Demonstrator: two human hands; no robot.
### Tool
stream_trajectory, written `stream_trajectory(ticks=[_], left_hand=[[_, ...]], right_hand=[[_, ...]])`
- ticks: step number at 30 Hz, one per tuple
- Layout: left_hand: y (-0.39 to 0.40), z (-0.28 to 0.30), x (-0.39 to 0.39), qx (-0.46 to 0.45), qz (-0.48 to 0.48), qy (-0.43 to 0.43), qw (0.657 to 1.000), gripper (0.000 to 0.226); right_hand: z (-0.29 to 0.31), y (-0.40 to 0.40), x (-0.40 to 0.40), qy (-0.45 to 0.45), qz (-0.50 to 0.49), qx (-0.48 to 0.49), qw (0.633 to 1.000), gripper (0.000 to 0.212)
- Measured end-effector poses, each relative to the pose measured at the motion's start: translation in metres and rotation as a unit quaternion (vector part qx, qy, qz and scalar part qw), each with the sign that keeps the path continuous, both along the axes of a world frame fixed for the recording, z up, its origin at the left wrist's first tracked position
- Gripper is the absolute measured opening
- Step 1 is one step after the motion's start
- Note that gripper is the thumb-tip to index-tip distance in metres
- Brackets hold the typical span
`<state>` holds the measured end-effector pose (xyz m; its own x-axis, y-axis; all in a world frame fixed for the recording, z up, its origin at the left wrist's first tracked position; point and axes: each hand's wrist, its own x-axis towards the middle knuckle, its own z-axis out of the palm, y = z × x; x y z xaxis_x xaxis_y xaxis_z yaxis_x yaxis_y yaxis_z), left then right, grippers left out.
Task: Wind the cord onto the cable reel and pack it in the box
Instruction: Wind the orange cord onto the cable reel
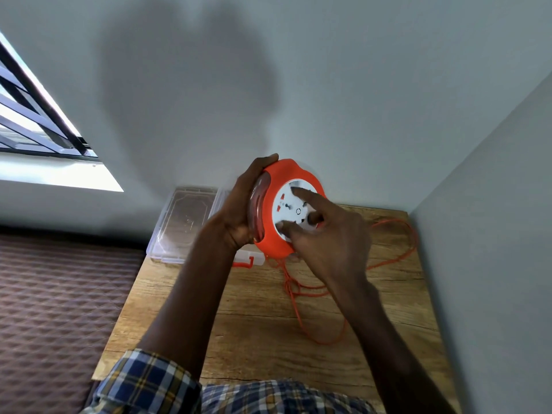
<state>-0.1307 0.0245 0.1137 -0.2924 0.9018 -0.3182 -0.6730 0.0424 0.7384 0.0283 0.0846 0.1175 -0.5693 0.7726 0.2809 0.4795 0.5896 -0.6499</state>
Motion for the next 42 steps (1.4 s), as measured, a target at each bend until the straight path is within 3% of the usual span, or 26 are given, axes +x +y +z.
stream_trajectory(ticks=[4, 9, 13, 16, 19, 22, 26, 31, 34, 42], left_hand=[[0.001, -0.001, 0.004, 0.001, -0.005, -0.019, 1.0, 0.059], [-0.001, 0.0, -0.001, -0.002, -0.009, -0.015, 1.0, 0.06], [-0.002, 0.004, -0.004, 0.0, -0.005, -0.02, 1.0, 0.059], [-0.004, 0.004, -0.007, 0.004, -0.004, -0.029, 1.0, 0.06], [-0.003, 0.003, -0.006, 0.0, -0.012, -0.019, 1.0, 0.059], [-0.002, 0.001, -0.004, -0.01, -0.019, -0.012, 1.0, 0.06], [0.0, 0.006, -0.001, -0.006, -0.027, 0.005, 1.0, 0.055], [0.001, 0.011, 0.003, 0.004, -0.019, 0.016, 1.0, 0.056], [0.004, 0.013, 0.008, 0.014, -0.027, 0.001, 1.0, 0.059], [0.002, -0.006, 0.014, 0.047, -0.032, -0.008, 0.998, 0.068]], right_hand=[[-0.001, -0.007, -0.013, -0.001, -0.073, -0.053, 0.996, 0.066], [0.003, 0.001, -0.004, -0.023, -0.006, 0.037, 0.999, 0.061], [0.001, 0.02, 0.008, 0.024, 0.104, 0.085, 0.991, 0.036], [-0.003, 0.031, 0.014, -0.003, 0.204, 0.081, 0.976, 0.047], [-0.003, 0.033, 0.016, -0.067, 0.232, 0.102, 0.965, 0.062], [-0.002, 0.031, 0.014, -0.091, 0.216, 0.113, 0.966, 0.064], [-0.004, 0.022, 0.01, -0.049, 0.153, 0.125, 0.979, 0.06], [0.001, 0.003, 0.003, 0.025, 0.018, -0.002, 1.0, 0.06], [-0.001, -0.003, -0.009, 0.083, -0.082, -0.119, 0.986, 0.065], [-0.003, 0.002, -0.009, 0.161, -0.076, -0.267, 0.947, 0.06]])
